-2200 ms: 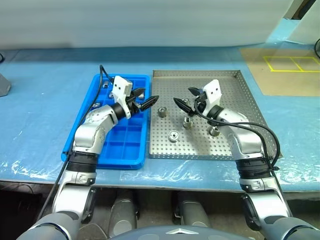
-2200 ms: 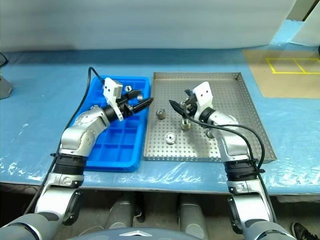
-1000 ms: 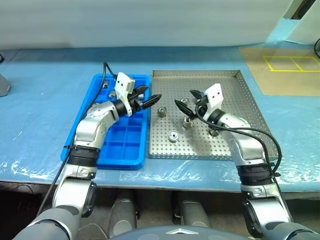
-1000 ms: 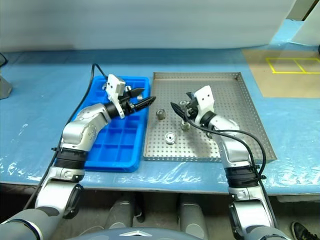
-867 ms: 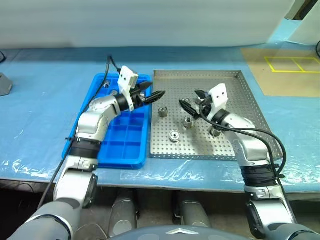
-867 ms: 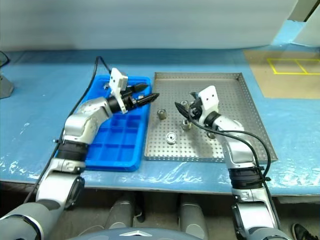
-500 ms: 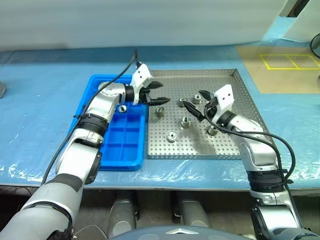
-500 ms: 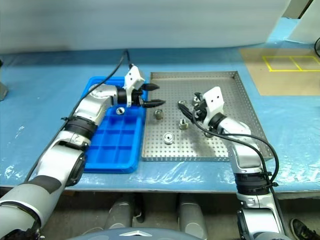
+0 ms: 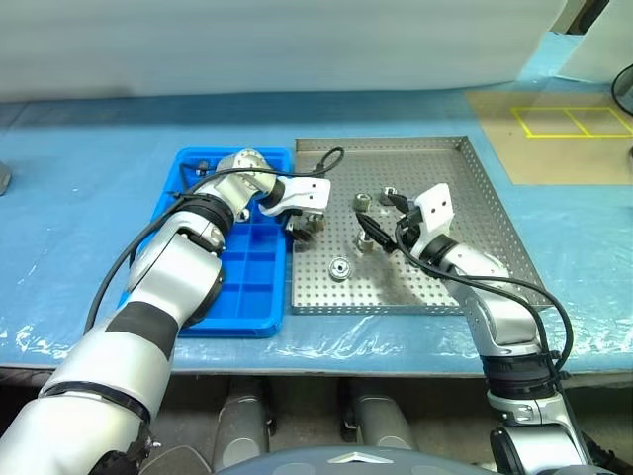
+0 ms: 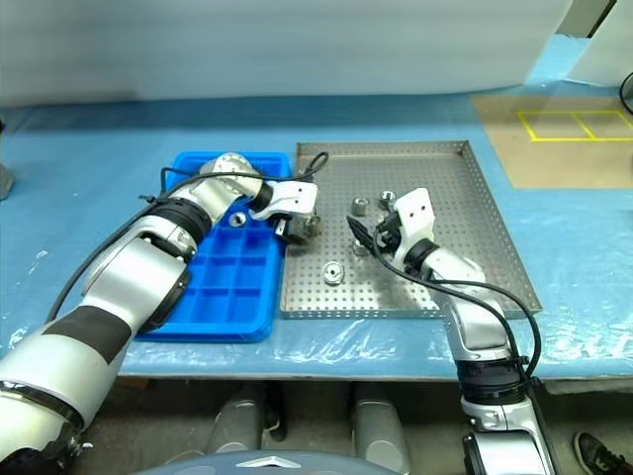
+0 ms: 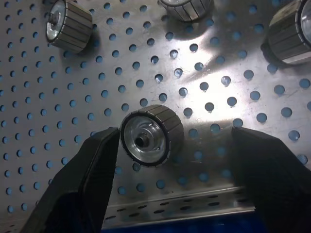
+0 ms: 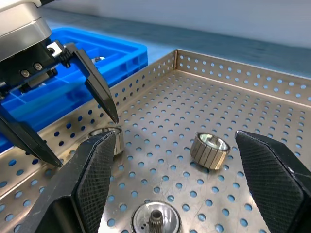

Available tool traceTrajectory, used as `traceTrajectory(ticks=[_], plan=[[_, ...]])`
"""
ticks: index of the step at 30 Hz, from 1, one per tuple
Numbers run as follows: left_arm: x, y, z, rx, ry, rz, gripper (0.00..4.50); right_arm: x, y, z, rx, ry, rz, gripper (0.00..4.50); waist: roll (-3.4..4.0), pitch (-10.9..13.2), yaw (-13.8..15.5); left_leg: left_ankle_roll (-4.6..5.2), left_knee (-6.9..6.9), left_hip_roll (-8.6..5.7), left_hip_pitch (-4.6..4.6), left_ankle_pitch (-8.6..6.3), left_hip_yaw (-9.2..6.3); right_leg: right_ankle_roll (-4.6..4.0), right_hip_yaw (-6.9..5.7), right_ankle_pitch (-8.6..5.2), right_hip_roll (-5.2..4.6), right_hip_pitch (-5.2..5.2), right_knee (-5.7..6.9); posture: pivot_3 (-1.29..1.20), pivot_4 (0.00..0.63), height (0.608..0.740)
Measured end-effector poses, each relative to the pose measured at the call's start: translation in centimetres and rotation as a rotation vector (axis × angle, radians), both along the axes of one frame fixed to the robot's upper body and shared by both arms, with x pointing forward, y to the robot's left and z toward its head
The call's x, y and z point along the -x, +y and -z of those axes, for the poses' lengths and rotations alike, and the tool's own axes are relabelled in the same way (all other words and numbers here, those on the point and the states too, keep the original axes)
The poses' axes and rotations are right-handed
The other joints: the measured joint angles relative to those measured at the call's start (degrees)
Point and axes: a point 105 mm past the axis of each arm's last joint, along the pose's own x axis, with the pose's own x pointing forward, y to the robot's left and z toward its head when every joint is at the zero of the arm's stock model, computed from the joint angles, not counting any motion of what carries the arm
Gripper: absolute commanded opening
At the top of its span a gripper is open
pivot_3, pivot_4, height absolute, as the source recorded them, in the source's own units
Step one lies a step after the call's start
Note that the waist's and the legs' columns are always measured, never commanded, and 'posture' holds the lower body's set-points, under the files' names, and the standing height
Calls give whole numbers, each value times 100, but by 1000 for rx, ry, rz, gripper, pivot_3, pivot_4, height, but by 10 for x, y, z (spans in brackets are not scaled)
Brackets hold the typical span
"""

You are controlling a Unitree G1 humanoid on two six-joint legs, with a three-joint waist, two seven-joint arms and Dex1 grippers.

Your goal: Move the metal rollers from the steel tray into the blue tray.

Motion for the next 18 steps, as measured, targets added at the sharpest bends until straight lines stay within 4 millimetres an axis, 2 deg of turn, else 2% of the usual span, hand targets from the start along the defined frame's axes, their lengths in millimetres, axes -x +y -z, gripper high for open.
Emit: traceTrajectory(ticks=[6, 11, 18], plan=[[-4, -9, 5, -65, -60, -11, 3879, 5, 5, 3, -6, -4, 15, 4043, 0, 0, -27, 0, -2, 2, 2, 0, 0, 0, -1, 0, 1, 0, 0, -500, 150, 740], [-6, -5, 9, -95, -71, -21, 3879, 9, 4, 11, 1, 12, 38, 4043, 0, 0, -74, 2, 0, 1, 0, -1, 0, 0, -1, 0, 0, 0, -1, -508, 150, 740], [-11, -4, 15, -86, -69, -104, 3879, 8, 3, 10, 8, 2, 57, 4043, 1, -1, -136, 5, 4, -1, 22, -3, -2, 1, -4, -1, -1, 31, -4, -505, 150, 740]])
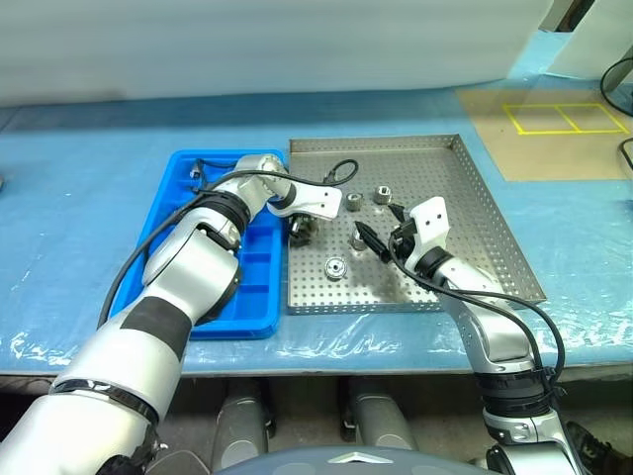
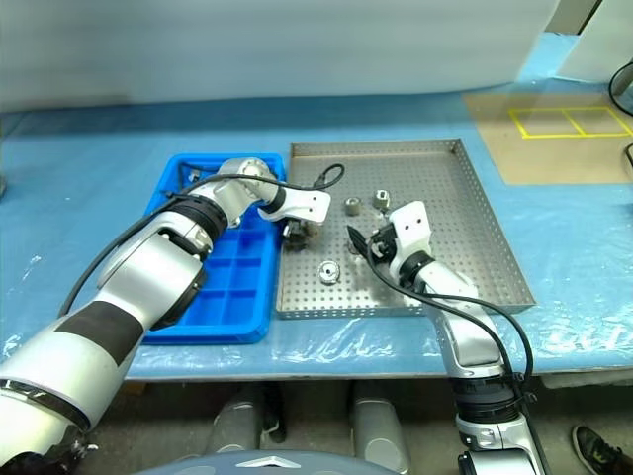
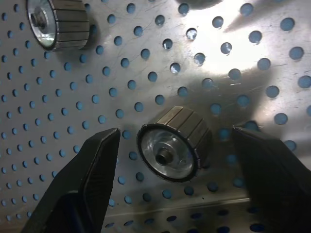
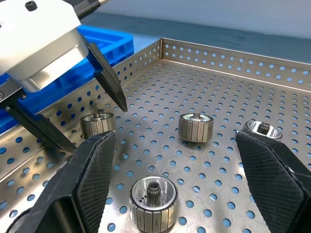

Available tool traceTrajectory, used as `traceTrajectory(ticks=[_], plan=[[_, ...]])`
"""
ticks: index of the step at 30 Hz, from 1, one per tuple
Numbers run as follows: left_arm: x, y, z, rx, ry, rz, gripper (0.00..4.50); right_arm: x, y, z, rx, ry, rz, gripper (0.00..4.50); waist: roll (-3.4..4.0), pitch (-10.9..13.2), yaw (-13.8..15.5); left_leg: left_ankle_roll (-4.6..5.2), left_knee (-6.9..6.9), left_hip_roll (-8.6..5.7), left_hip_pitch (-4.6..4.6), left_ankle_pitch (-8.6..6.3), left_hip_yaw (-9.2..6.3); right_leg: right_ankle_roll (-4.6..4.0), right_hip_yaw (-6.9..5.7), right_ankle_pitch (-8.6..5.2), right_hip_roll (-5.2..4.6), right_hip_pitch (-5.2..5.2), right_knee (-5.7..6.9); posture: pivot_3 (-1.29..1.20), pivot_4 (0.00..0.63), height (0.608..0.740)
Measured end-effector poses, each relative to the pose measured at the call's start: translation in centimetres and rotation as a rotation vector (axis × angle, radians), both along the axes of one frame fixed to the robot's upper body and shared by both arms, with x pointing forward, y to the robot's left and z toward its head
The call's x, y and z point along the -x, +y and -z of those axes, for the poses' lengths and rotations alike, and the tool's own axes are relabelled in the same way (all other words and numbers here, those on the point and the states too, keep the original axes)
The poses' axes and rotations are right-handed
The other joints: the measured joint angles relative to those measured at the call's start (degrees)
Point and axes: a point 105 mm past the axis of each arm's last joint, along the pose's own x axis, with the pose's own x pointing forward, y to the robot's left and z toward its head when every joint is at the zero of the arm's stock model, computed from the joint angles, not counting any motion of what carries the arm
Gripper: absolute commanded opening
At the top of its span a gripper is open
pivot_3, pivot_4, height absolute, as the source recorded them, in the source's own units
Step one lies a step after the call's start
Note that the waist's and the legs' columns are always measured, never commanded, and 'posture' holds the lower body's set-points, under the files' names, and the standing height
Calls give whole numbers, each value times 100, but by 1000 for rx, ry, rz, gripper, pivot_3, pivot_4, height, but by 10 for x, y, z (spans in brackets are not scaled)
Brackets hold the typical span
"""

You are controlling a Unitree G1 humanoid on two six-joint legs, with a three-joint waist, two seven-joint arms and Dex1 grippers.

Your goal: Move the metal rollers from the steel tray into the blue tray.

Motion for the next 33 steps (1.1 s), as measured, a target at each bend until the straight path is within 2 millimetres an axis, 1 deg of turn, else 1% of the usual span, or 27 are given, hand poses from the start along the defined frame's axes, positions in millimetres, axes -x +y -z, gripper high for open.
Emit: traceTrajectory(ticks=[2, 6, 9, 10, 12, 15, 18, 24, 26, 28, 29, 31, 33], plan=[[0, 1, 3, 11, 2, -14, 3879, 0, 1, 0, 5, -1, -2, 4043, 0, 0, 0, 4, 0, -2, 31, -4, -1, 2, -1, -1, -3, 37, -10, -504, 150, 740], [-1, 1, 4, 15, 1, -18, 3879, 0, 1, 0, 11, -3, 0, 4043, -1, 0, -7, 8, 4, -8, 30, -6, -2, 5, 0, -3, -8, 44, -21, -503, 150, 740], [1, 1, 4, 11, 7, -8, 3296, 0, 1, 0, 13, -5, 1, 4043, -1, 0, -7, 10, 3, -8, 29, -7, -4, 4, 0, -2, -8, 44, -21, -502, 150, 740], [1, 1, 5, 10, 12, -5, 3027, 0, 0, 0, 14, -6, 2, 4043, 0, -1, -6, 10, 1, -8, 29, -7, -4, 4, -1, -2, -8, 44, -21, -502, 150, 740], [1, 1, 5, 6, 9, -5, 2353, 0, 1, 0, 14, -8, 1, 4043, 0, -1, -9, 10, 0, -7, 28, -7, -5, 4, -2, -2, -8, 42, -21, -502, 150, 740], [0, -1, 5, 12, -7, -6, 2353, 0, 1, -1, 15, -13, 1, 4043, 0, -1, -20, 10, 0, -6, 27, -7, -5, 4, -2, -2, -7, 40, -22, -508, 150, 740], [1, 0, 6, 11, -1, 3, 1929, 0, 1, -1, 18, -15, 3, 4043, 0, -1, -24, 10, -3, -6, 26, -8, -5, 5, -2, -3, -7, 39, -25, -511, 150, 740], [2, -1, 5, 32, 5, 2, 1900, -1, 0, -1, 23, -24, 21, 4043, 0, -1, -28, 10, -14, -7, 23, -8, -4, 5, -2, -3, -7, 37, -37, -508, 150, 740], [2, -2, 4, 65, 16, -5, 1900, -1, 1, -1, 18, -25, 21, 4043, 0, -1, -27, 10, -17, -8, 18, -8, -4, 4, -2, -3, -7, 33, -41, -496, 150, 740], [5, -6, 2, 144, 59, -5, 1900, -1, 2, -1, 15, -25, 18, 4043, 0, 0, -22, 10, -21, -8, 7, -8, -3, 4, -3, -2, -7, 24, -46, -482, 150, 740], [9, -9, -1, 208, 98, 2, 1900, -1, 2, -1, 13, -25, 17, 4043, 0, 0, -19, 10, -24, -8, 0, -8, -3, 3, -3, -2, -7, 17, -49, -470, 150, 740], [13, -15, -15, 325, 146, 31, 1900, -1, 4, -3, 11, -28, 9, 4043, -1, 1, -10, 12, -27, -9, -23, -7, -3, 0, -4, 0, -7, -6, -50, -441, 150, 740], [12, -12, -34, 415, 137, 51, 1900, -2, 10, -9, -8, -35, -37, 4043, -1, 1, -23, 18, -26, -8, -39, -5, 1, -2, -3, 2, -7, -33, -42, -418, 150, 740]])
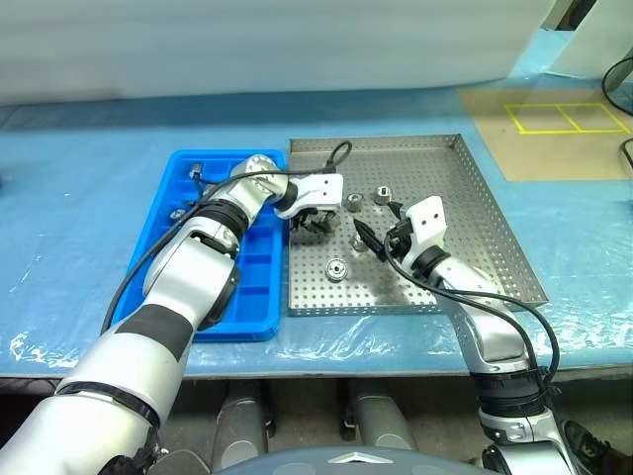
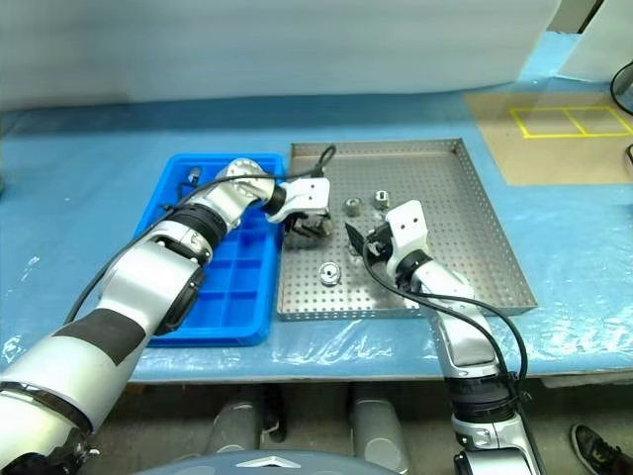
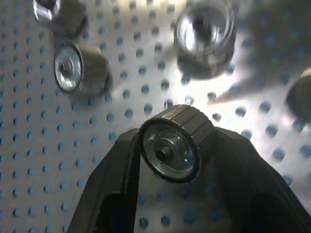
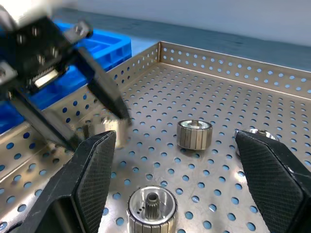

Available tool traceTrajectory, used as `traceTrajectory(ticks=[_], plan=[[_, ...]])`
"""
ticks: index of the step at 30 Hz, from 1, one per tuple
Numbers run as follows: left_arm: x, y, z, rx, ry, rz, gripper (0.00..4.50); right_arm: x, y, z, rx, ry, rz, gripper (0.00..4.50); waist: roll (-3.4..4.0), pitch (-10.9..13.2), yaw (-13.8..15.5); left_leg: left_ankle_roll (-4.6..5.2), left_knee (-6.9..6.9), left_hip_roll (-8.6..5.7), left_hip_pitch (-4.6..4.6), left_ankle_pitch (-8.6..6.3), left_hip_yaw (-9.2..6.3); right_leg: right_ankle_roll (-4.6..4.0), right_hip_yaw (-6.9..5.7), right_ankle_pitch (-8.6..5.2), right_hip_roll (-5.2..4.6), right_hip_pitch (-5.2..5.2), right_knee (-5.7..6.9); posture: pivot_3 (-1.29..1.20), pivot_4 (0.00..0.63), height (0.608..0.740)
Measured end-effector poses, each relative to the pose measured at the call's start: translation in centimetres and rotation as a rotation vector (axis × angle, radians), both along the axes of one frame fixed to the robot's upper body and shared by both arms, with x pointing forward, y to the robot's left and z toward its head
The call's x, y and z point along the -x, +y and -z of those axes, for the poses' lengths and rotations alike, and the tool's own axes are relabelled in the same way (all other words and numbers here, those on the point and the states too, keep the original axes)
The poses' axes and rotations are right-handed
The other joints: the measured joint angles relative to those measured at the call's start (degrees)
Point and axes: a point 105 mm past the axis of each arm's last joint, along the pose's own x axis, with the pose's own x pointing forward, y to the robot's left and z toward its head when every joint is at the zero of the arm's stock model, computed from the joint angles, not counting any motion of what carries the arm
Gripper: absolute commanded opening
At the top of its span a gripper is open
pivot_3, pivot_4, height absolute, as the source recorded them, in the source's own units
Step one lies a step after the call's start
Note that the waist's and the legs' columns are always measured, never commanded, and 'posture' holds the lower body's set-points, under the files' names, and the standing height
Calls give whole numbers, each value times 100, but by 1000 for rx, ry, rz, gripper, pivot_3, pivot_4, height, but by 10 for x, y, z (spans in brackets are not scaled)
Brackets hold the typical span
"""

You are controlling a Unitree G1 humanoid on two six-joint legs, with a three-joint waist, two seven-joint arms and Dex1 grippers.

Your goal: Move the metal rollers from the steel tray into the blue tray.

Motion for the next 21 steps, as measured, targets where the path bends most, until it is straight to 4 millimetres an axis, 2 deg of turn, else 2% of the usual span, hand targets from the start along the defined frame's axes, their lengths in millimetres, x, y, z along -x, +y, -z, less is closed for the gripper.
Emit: traceTrajectory(ticks=[4, 9, 12, 18, 21], plan=[[-5, 24, -20, 75, -22, -33, 1900, 2, 7, -7, 12, 5, -105, 4043, 1, 0, 17, 9, -6, 5, -2, 10, 1, -1, -2, -1, 2, -15, 19, -343, 150, 740], [1, 57, -8, 123, 47, -92, 1900, 2, 16, -19, 42, -3, -237, 4043, 1, 1, 81, -11, 1, 6, 1, 3, 1, -2, -1, -1, 1, -15, 32, -200, 150, 740], [8, 77, -7, 184, 80, -164, 1900, -4, 30, -21, 62, 15, -341, 4043, 0, 4, 181, -23, 2, 16, 7, 10, 0, -3, -1, -1, 1, -16, 45, -122, 150, 740], [34, 111, -45, 387, 76, -268, 1900, 2, 69, -29, 71, 37, -615, 4043, 8, 9, 447, -41, -18, 19, 11, 20, 0, -15, -8, -9, 2, -22, 51, 75, 150, 740], [49, 136, -47, 434, 43, -386, 1900, 0, 88, -34, 89, 29, -727, 4043, 10, 9, 536, -45, -27, 18, 15, 22, 0, -22, -10, -13, 2, -23, 52, 134, 150, 740]])
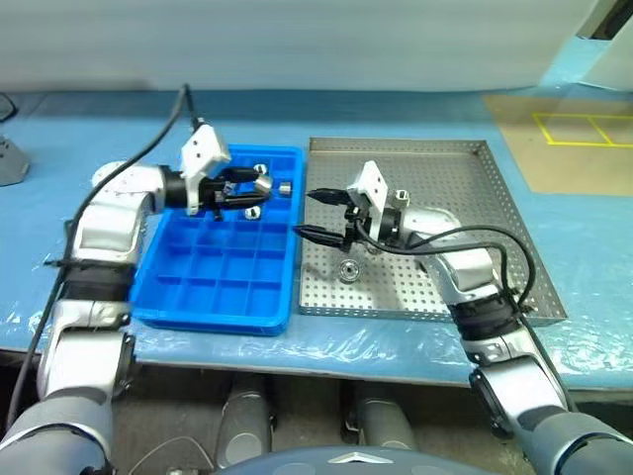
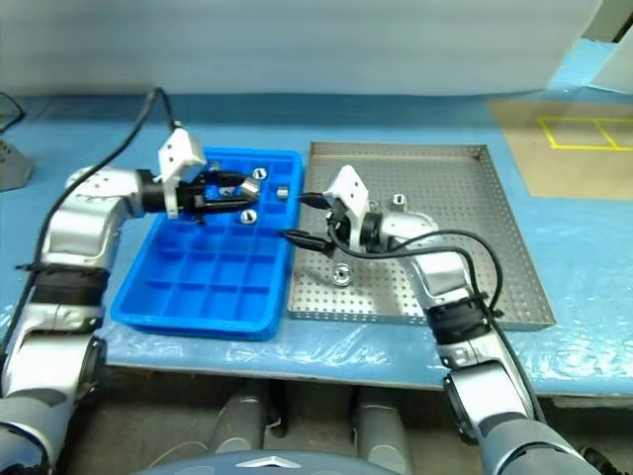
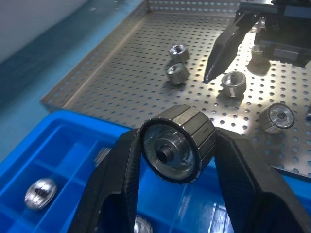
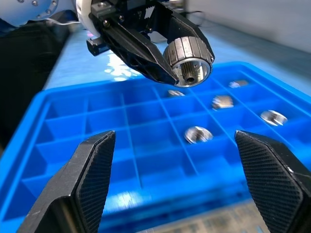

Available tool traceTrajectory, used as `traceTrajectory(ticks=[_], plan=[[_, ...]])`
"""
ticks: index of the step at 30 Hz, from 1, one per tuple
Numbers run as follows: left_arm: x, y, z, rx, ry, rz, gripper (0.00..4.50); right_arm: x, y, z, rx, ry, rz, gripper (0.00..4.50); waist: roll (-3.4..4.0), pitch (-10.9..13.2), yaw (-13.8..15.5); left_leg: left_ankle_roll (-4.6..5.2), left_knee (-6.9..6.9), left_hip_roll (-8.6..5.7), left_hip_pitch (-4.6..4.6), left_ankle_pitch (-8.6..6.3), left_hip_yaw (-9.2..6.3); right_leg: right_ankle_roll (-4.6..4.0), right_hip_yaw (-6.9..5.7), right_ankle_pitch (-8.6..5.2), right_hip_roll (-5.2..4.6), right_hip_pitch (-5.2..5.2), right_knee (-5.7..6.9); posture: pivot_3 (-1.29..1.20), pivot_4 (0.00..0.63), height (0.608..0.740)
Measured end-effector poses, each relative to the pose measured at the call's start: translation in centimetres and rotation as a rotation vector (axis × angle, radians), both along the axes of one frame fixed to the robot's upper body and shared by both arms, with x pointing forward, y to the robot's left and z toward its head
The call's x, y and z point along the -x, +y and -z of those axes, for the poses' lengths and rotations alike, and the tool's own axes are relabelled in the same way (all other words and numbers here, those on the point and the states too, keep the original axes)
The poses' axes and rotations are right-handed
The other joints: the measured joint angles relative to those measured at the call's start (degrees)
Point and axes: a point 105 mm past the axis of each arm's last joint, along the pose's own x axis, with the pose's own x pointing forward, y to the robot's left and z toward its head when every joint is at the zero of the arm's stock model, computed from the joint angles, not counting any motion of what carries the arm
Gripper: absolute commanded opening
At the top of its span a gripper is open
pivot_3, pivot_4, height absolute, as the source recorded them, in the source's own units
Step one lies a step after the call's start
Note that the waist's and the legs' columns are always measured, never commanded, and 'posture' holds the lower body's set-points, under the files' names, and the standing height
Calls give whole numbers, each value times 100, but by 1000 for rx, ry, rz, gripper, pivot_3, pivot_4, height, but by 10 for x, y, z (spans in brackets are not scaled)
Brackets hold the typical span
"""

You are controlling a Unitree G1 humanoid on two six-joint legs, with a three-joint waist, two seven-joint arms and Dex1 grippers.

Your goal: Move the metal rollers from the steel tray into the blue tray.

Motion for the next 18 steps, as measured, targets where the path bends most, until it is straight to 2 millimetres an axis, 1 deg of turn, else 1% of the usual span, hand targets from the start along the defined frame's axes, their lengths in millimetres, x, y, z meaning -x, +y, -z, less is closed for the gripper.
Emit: traceTrajectory(ticks=[3, 5, 7, 10, 13, 14, 18], plan=[[10, 18, 16, 8, 47, -108, 1900, -2, 11, 4, 8, 9, -52, 4043, 2, 1, 176, -4, -3, 2, -2, 3, -2, -1, -6, -1, 0, -1, -1, 219, 150, 740], [24, 28, 28, 14, 90, -153, 1900, 0, 19, 8, 13, 17, -89, 4043, 2, 2, 257, -4, -3, 0, -6, 2, -2, -2, -5, -2, -1, -4, -3, 219, 150, 740], [43, 39, 41, 7, 134, -189, 1900, 1, 25, 10, 15, 30, -125, 4043, 1, 2, 313, -4, -4, 0, -8, 2, -2, -1, -7, -2, -1, -6, -2, 265, 150, 740], [59, 52, 59, -18, 174, -254, 1900, 3, 27, 11, 17, 36, -162, 4043, 2, 2, 425, -7, -5, 1, -2, 3, -6, 0, -7, -3, 0, -3, 0, 286, 150, 740], [65, 62, 76, -27, 212, -319, 1900, 6, 30, 11, 17, 41, -191, 4043, 2, 3, 522, -13, -12, 1, 4, 6, -8, 2, -7, -4, 0, -1, 3, 296, 150, 740], [65, 64, 78, -25, 216, -339, 1900, 7, 32, 11, 18, 40, -200, 4043, 2, 3, 559, -15, -14, 1, 7, 7, -9, 3, -7, -4, 0, -1, 5, 299, 150, 740], [54, 75, 81, -1, 186, -441, 1900, 9, 37, 12, 18, 40, -222, 4043, 1, 2, 626, -26, -34, -5, 31, 14, -11, 5, -3, -5, -1, 13, 4, 293, 150, 740]])
